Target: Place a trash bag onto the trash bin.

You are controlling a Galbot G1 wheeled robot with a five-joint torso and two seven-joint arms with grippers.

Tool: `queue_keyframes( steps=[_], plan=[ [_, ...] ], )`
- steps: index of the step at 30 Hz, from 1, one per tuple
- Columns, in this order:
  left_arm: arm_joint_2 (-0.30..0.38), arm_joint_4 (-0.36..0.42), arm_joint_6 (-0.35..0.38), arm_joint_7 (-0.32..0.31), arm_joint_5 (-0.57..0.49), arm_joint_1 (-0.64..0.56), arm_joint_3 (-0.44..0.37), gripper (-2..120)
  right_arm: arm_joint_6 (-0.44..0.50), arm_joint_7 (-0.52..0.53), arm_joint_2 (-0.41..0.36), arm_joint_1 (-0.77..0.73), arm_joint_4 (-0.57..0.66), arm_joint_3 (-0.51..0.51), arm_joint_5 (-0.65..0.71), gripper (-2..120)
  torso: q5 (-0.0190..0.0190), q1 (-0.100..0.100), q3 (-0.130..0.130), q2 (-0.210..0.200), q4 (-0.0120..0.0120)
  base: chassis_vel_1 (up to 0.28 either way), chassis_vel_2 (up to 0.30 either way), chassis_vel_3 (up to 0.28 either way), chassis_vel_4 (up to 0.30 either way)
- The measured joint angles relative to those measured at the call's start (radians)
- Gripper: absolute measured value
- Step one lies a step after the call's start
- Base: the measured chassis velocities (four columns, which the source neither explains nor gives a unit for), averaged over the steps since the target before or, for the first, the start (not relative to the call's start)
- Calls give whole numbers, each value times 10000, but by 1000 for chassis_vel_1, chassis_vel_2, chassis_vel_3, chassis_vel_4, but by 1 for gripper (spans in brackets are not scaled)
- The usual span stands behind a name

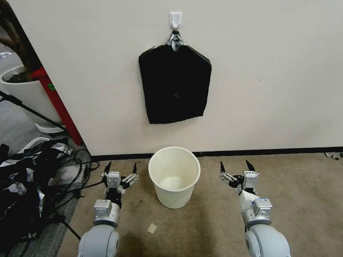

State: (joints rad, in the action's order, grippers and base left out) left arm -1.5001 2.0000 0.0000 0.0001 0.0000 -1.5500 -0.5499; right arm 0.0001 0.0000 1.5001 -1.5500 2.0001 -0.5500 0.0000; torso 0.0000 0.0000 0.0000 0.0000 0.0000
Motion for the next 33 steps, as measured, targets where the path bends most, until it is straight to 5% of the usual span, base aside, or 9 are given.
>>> queue_keyframes(
  steps=[11, 14, 19, 23, 29, 31, 33],
  plan=[
    [-7, -51, -116, -45, -45, 9, 36, 100, 289, 343, -23, -18, -57, 59, -12, 100, 0, 0, 0, 0, 0, 0, 0, 0, 0],
    [-77, -344, -647, -336, -308, 74, 222, 100, 867, 1034, -71, -71, -230, 198, -66, 100, 1, 0, 0, 0, 1, 0, 0, 0, 0],
    [-328, -1427, -2585, -1415, -1249, 311, 897, 100, 2270, 2672, -194, -193, -625, 508, -198, 100, 0, 0, 0, 0, -1, 0, 0, 0, 0],
    [-369, -1600, -2907, -1598, -1398, 350, 988, 100, 2344, 2763, -203, -197, -648, 529, -212, 100, 1, 0, 0, 0, 0, 0, 0, 0, 0],
    [-371, -1609, -3008, -1550, -1354, 355, 997, 100, 2584, 2673, -231, -158, -697, 499, -568, 100, 1, 0, 0, 0, -2, 0, 0, 0, 0],
    [-271, -1359, -3454, -708, -637, 364, 885, 100, 3166, 2222, -329, 11, -797, 349, -1553, 100, -2, 0, 0, 0, 1, 0, 0, 0, 0],
    [-246, -1280, -3568, -506, -460, 371, 846, 100, 3244, 2113, -339, 40, -812, 326, -1706, 100, 2, -1, -1, 0, -1, 0, 0, 0, 0]
  ],
)
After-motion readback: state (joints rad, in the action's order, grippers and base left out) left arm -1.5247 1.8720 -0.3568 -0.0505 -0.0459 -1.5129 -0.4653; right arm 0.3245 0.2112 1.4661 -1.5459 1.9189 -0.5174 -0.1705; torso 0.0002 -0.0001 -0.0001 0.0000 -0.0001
